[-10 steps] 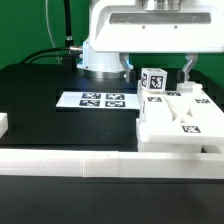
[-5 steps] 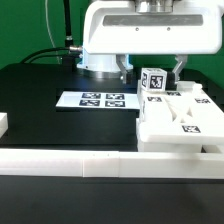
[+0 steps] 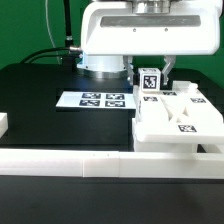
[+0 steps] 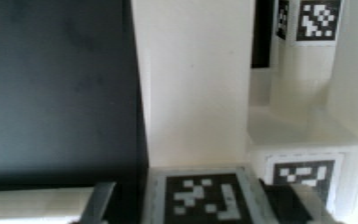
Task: Assemble chair
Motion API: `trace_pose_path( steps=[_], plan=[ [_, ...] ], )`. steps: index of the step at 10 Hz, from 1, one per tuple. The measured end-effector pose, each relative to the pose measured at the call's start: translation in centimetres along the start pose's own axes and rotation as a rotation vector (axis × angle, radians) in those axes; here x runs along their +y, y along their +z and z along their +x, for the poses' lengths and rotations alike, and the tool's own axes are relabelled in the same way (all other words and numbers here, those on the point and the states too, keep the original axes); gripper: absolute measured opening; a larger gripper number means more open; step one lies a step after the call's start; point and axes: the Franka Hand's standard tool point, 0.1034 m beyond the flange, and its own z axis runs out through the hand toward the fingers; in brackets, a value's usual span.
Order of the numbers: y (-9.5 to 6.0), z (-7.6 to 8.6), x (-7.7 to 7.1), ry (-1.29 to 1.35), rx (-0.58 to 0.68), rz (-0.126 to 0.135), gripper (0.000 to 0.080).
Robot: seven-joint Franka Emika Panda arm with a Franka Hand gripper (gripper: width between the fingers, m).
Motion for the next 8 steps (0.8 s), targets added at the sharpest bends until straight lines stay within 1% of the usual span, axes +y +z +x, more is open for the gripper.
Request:
trace_pose_path(
  steps=[1, 4, 8],
  plan=[
    [0.0, 0.0, -0.02, 0.018, 0.0, 0.001, 0.0281],
    [0.0, -0.02, -0.24, 0.207, -0.002, 0.012, 0.0281],
    [0.02, -0.08, -0.8, 0.483, -0.011, 0.043, 0.0281]
  ],
)
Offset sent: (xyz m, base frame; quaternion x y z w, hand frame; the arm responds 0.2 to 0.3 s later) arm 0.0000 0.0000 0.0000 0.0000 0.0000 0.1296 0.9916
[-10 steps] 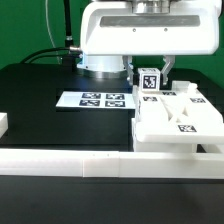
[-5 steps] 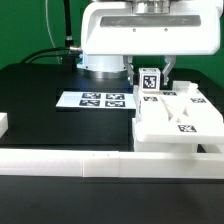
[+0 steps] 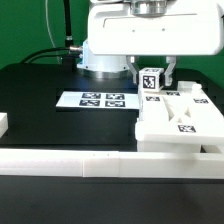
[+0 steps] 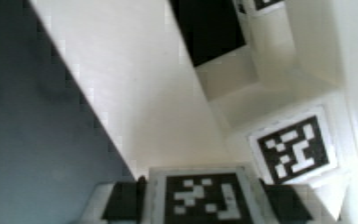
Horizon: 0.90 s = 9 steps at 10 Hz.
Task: Assemble chair
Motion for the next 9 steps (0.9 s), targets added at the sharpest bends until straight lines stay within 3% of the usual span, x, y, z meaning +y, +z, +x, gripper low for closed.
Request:
trace_pose_path(
  steps=[9],
  plan=[
    [0.03, -0.56, -0.96, 0.567, -0.041, 0.051, 0.0281]
  ],
)
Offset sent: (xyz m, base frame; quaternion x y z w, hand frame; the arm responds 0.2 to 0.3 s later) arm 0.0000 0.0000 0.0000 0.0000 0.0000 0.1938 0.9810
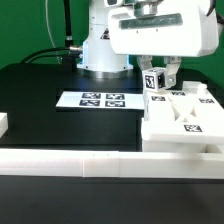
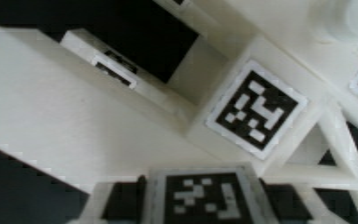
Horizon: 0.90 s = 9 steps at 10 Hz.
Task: Assemble chair
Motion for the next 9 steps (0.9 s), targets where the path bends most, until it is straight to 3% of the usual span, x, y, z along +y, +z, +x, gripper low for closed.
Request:
trace_pose_path(
  steps=[4, 7, 8, 9],
  plan=[
    [0.02, -0.71, -0.45, 0.357, -0.012, 0.008, 0.0281],
    [0.03, -0.76, -0.5, 0.434, -0.021, 0.013, 0.029],
    [0.03, -0.76, -0.49, 0.414, -0.021, 0.012, 0.0478],
    [0.02, -0.64, -0.42, 0.337, -0.02, 0.012, 0.0596]
  ],
)
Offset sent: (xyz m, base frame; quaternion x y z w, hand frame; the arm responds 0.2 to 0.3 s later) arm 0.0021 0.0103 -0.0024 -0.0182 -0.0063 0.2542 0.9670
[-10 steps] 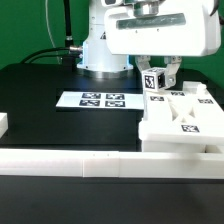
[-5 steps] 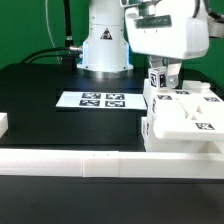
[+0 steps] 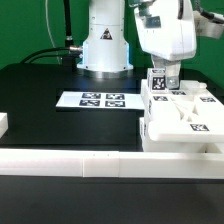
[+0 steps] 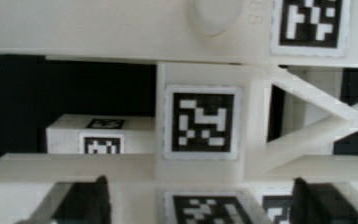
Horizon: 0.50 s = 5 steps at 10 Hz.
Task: Assemble chair
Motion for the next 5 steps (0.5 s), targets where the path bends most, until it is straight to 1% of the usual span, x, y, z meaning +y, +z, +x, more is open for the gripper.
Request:
trace_pose_path(
  steps=[1, 2, 5],
  plan=[
    [-0.13, -0.06, -0.03, -0.056, 0.001, -0.002, 0.0596],
    [-0.3, -0.26, -0.04, -0.141, -0.003, -0.006, 0.0639],
    [-0.2, -0.24, 0.01, -0.373, -0.004, -0.007, 0.0648]
  ],
)
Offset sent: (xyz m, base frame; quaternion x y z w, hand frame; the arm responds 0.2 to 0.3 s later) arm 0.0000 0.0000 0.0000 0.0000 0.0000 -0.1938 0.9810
